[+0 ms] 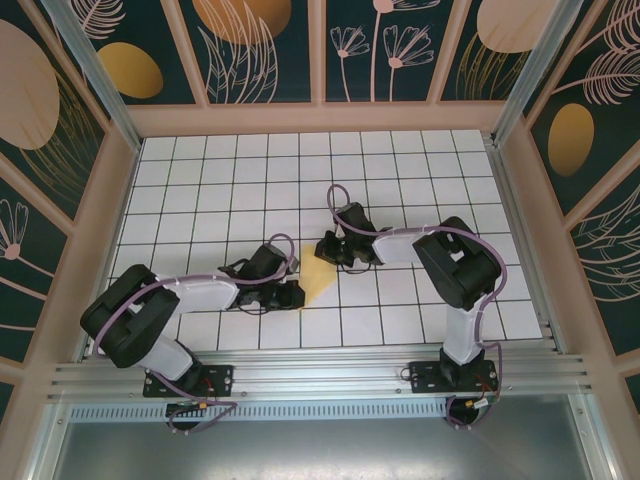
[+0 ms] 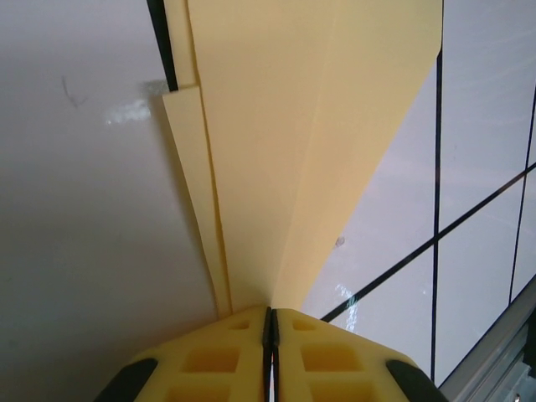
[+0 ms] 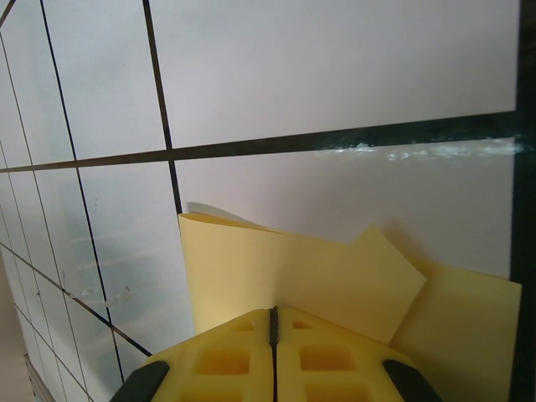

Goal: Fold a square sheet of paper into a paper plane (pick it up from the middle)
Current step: Fourth fold the wing at the center of the table.

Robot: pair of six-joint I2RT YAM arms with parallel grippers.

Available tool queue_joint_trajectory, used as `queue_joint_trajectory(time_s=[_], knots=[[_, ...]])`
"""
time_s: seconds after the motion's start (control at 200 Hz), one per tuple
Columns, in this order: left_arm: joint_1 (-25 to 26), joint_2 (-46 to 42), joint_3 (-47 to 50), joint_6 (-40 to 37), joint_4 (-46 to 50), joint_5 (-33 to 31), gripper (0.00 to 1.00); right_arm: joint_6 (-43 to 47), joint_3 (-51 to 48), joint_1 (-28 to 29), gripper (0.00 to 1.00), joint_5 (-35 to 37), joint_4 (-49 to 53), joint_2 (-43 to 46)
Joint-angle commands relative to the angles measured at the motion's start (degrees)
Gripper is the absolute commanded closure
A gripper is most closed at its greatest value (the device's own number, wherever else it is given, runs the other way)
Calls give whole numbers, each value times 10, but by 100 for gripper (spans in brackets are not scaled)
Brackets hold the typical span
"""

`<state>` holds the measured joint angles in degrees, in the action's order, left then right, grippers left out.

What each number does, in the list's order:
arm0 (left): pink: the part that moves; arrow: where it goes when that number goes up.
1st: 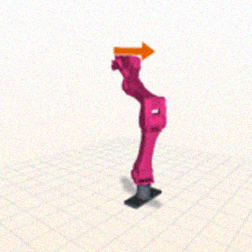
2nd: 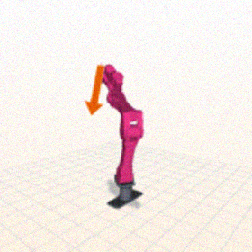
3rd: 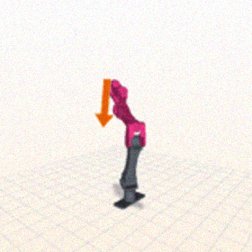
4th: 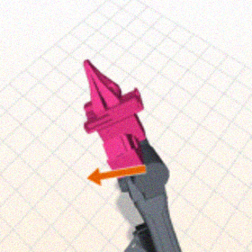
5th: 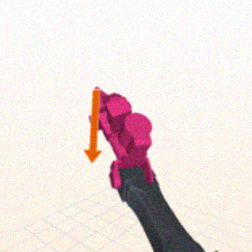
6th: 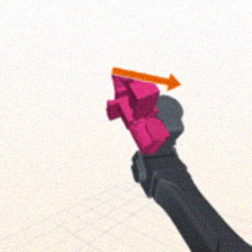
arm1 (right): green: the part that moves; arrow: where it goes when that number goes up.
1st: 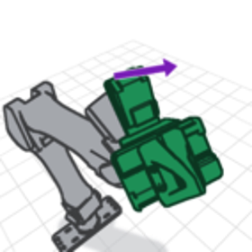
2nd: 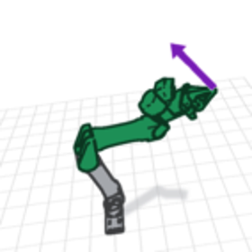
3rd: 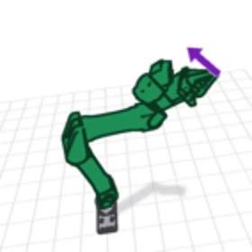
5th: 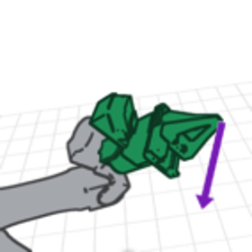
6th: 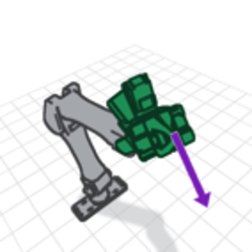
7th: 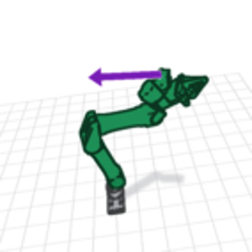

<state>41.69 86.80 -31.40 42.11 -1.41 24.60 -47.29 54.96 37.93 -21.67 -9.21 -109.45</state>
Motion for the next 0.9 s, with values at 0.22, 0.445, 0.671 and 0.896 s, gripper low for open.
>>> queue_joint_trajectory(time_s=[0.22, 0.445, 0.671, 0.896], knots=[[10, -50, 13, -32, 136, -2, 87, 2, -6, 0, 90, 12, 35, -17], [10, -110, -42, 2, 104, -47, 79, 16, 3, 4, 88, 6, 44, 8], [3, -83, -105, 6, 97, -108, 77, 31, 9, 5, 84, 13, 65, 61], [0, -32, -123, 17, 50, -99, 81, 36, -9, 4, 80, 42, 92, 124]])
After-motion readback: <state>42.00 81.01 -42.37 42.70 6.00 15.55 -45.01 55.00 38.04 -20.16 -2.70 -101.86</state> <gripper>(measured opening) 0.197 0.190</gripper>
